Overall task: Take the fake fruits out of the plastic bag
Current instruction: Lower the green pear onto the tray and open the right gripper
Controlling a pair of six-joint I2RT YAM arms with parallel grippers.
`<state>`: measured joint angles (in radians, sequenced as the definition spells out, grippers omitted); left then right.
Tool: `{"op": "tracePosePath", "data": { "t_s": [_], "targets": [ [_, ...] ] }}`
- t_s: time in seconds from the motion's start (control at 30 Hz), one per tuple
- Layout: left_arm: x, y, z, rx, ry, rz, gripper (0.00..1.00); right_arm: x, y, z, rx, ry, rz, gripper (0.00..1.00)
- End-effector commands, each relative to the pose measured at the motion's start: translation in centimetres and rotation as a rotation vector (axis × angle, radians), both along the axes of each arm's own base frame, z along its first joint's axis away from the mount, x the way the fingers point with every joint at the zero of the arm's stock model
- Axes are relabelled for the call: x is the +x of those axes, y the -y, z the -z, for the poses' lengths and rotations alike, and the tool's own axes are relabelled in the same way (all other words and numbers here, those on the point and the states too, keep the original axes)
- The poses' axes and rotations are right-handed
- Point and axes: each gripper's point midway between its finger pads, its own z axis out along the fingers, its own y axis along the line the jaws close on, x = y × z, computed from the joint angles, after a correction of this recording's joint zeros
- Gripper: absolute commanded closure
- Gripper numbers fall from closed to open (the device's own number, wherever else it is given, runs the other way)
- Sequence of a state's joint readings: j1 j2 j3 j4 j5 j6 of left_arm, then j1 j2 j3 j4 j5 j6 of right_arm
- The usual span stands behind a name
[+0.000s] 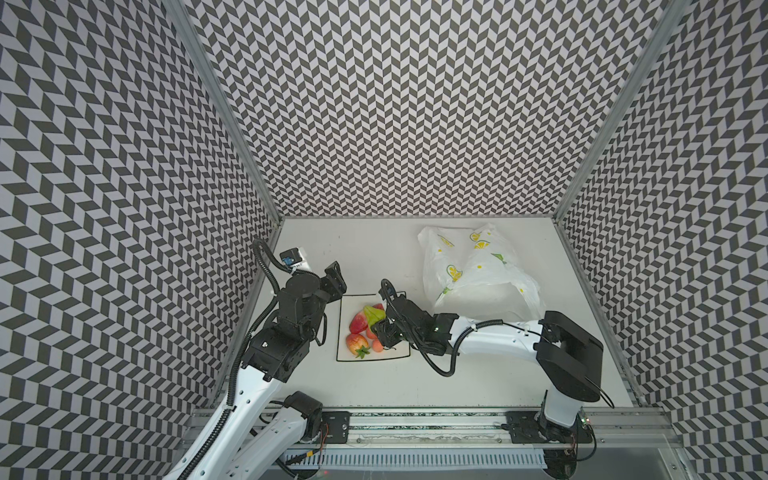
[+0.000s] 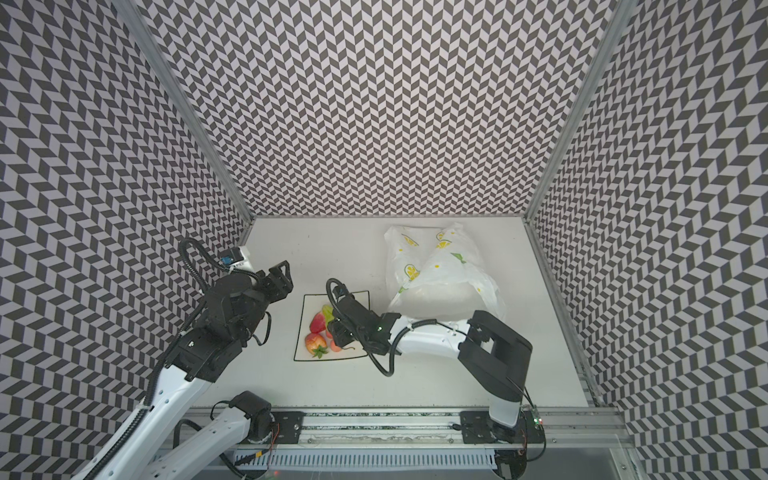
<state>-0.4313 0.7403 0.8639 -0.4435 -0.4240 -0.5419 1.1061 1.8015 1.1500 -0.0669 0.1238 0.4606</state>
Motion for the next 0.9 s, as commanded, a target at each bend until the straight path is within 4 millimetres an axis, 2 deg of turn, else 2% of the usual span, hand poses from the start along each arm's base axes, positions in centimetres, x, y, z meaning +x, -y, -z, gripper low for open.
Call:
{"op": "tracePosePath", "data": {
  "t_s": [0.0,0.3,0.4,0.53,0.6,0.7,0.87],
  "targets": [
    [-0.4,-0.8,0.4,0.0,-0.009,-0.037,0.29,0.8,-1.2,-1.0,0.022,0.047,0.006,0.39],
    [-0.3,-0.7,-0.2,0.002,0.003,-0.034,0.29,1.3,-0.9,-1.6,0.013,0.061,0.029,0.26],
    [-0.1,-0.7,-0.4,0.005,0.005,-0.032,0.29,1.3,-0.8,-3.4,0.04,0.071,0.036,0.25],
    [0.1,-0.6,-0.5,0.006,0.009,-0.035,0.29,0.7,0.1,-8.0,0.111,0.106,0.029,0.21],
    [0.2,-0.6,-0.5,0.005,0.012,-0.038,0.29,0.1,1.1,-10.0,0.137,0.126,0.015,0.2],
    [0.4,-0.7,-0.4,0.007,0.016,-0.048,0.29,-0.7,3.6,-12.6,0.16,0.152,0.036,0.2],
    [0.7,-1.5,-0.3,0.022,0.042,-0.094,0.29,-0.7,10.7,-15.3,0.179,0.257,0.205,0.2]
  ]
}}
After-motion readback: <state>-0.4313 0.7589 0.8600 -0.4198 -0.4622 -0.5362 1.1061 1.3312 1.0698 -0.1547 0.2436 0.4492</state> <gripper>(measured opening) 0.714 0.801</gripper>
